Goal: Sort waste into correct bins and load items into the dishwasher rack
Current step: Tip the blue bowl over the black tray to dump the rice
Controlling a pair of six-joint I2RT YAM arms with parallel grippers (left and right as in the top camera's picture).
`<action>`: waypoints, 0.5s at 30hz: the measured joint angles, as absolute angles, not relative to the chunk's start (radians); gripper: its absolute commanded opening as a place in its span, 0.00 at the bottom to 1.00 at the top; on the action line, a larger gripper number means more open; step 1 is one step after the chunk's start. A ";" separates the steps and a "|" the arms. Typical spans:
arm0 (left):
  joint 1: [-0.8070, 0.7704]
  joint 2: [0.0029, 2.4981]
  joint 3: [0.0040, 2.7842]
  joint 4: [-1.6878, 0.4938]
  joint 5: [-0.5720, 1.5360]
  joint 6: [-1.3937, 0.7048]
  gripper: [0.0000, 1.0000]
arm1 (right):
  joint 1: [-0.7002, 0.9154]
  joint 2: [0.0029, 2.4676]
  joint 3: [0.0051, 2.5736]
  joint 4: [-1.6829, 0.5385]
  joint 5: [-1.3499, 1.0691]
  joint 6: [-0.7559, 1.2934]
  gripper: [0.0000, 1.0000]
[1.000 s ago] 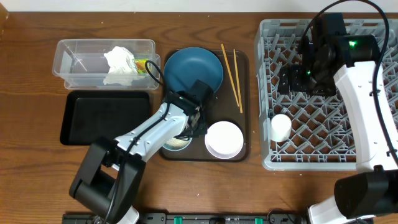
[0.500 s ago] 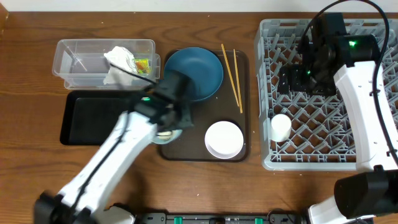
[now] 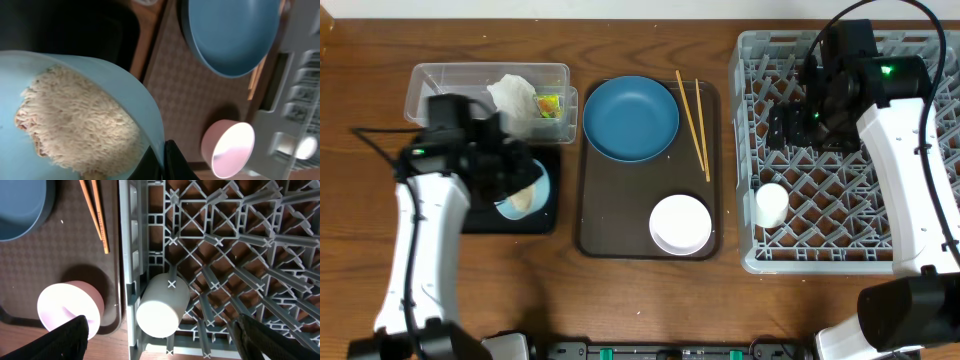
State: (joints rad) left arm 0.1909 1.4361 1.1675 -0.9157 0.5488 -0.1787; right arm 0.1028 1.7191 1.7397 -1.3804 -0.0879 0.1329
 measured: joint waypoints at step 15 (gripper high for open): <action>0.554 1.840 1.168 -0.912 1.250 0.069 0.06 | 0.103 1.719 1.740 -1.377 -0.088 0.133 0.91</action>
State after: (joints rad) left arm 0.5541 1.8400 1.1675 -0.9115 1.2503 0.0692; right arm 0.1028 1.7191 1.7397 -1.3769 -0.0883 0.1326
